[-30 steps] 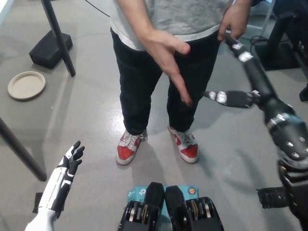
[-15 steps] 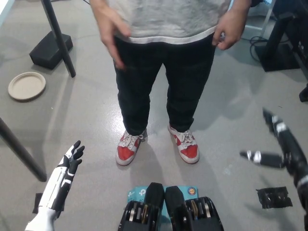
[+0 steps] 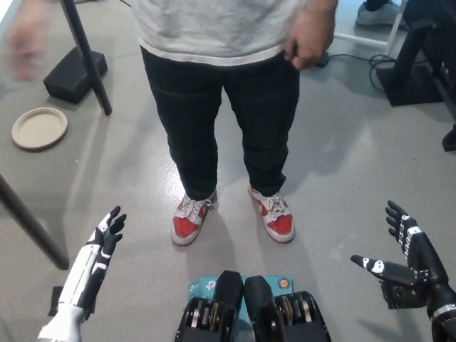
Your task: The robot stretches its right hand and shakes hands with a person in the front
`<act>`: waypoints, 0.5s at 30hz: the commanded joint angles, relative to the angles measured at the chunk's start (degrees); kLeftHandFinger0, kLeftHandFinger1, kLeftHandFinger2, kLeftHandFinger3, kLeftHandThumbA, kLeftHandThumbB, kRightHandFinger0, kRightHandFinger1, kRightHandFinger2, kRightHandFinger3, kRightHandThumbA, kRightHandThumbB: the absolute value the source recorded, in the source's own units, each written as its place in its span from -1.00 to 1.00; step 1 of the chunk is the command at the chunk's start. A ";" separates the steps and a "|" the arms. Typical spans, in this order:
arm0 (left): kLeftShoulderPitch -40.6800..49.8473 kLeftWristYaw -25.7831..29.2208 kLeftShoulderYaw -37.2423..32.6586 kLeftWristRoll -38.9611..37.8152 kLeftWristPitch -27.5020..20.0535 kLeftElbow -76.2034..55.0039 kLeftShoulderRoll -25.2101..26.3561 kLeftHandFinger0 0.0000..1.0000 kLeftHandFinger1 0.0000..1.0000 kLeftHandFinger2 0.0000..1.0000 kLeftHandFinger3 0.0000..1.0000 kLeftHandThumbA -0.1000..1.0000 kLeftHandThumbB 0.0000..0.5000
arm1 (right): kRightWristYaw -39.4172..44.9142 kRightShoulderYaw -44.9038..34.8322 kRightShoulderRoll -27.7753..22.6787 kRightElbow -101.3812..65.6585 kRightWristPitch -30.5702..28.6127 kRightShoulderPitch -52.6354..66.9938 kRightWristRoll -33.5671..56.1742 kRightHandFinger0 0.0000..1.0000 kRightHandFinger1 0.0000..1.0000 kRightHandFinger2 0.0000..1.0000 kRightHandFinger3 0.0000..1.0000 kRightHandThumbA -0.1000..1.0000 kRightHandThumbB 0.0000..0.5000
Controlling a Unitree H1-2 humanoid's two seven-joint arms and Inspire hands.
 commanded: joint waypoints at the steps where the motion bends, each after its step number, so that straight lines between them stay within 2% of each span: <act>1: -2.34 -1.28 -0.32 -0.66 -0.09 -0.99 1.12 1.00 1.00 1.00 1.00 1.00 -0.44 | 0.16 -0.38 -0.07 -0.76 -7.53 -0.95 2.28 1.00 1.00 1.00 1.00 1.00 0.11; 3: -2.42 -1.38 -0.21 -0.89 0.10 -1.09 1.02 1.00 1.00 1.00 1.00 1.00 -0.46 | 0.25 -0.28 -0.01 -1.17 -7.56 -0.76 2.48 1.00 1.00 1.00 1.00 1.00 0.16; 5: -2.45 -1.25 -0.19 -0.29 -0.08 -0.93 1.11 1.00 1.00 1.00 1.00 1.00 -0.37 | 0.08 -0.21 -0.09 -0.19 -8.99 -1.08 2.31 1.00 1.00 1.00 1.00 1.00 0.17; 7: -1.86 -1.01 -0.11 -0.23 -0.11 -1.02 0.84 1.00 1.00 1.00 1.00 1.00 -0.32 | 0.21 -0.02 -0.32 0.62 -10.14 -0.91 2.21 1.00 1.00 1.00 1.00 1.00 0.10; 10: -1.64 -0.74 0.14 -0.44 -0.36 -0.88 0.62 1.00 1.00 1.00 1.00 1.00 -0.32 | 0.17 0.20 -0.37 0.66 -9.99 -1.23 2.02 1.00 1.00 1.00 1.00 1.00 0.14; 12: -1.50 -1.10 0.24 -1.10 -0.56 -0.88 0.76 1.00 1.00 1.00 1.00 1.00 -0.36 | 0.02 0.55 -0.43 0.11 -9.57 -1.24 1.43 1.00 1.00 1.00 1.00 1.00 0.24; 15: -1.15 -1.28 0.18 -1.34 0.01 -1.07 0.70 1.00 1.00 1.00 1.00 1.00 -0.37 | -0.20 0.82 -0.61 0.15 -10.58 -0.96 0.92 1.00 1.00 1.00 1.00 1.00 0.25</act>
